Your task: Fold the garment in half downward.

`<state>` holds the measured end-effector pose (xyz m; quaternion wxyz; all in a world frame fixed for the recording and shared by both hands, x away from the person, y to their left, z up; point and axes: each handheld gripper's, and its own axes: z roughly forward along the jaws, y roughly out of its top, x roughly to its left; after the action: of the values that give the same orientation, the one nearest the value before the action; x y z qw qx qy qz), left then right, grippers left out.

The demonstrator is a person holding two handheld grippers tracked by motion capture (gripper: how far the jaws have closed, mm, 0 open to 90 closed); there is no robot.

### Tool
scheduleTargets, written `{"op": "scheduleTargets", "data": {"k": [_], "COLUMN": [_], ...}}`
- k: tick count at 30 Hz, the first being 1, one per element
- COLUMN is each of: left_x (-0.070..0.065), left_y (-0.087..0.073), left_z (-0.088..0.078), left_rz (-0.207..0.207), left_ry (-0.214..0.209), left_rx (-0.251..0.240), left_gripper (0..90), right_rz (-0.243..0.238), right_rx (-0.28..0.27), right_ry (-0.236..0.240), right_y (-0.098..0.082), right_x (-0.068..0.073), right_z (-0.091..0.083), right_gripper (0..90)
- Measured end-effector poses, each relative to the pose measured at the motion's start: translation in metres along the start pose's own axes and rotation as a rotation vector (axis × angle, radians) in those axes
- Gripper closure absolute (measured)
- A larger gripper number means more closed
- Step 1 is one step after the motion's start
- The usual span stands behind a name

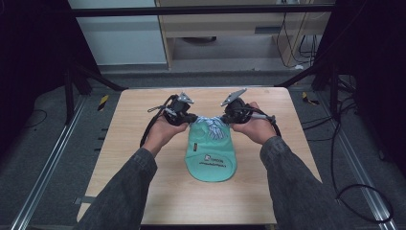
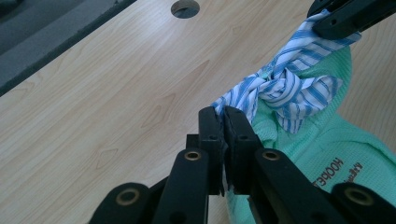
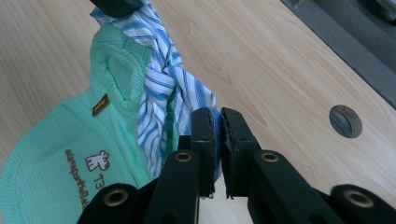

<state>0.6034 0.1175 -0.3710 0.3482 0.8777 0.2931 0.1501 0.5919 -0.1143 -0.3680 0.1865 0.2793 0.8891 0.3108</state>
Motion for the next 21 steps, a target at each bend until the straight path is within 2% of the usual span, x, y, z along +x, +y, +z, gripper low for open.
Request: {"op": "scheduleTargets", "data": {"k": [11, 17, 21], "left_x": [-0.003, -0.011, -0.009], "left_y": [0.005, 0.005, 0.007], "left_z": [0.0, -0.01, -0.014], "left_rz": [0.013, 0.03, 0.026], "left_ry": [0.019, 0.039, 0.044], "left_rx": [-0.007, -0.017, -0.025], "left_gripper": [86.7, 86.7, 86.7], "right_rz": [0.0, -0.021, -0.024], "right_rx": [-0.005, -0.008, -0.019], "right_ry": [-0.023, -0.045, -0.051], "right_y": [-0.001, 0.002, 0.005], "right_x": [-0.002, 0.007, 0.01], "right_z": [-0.001, -0.01, -0.015], "right_gripper": [84.4, 84.4, 84.4]}}
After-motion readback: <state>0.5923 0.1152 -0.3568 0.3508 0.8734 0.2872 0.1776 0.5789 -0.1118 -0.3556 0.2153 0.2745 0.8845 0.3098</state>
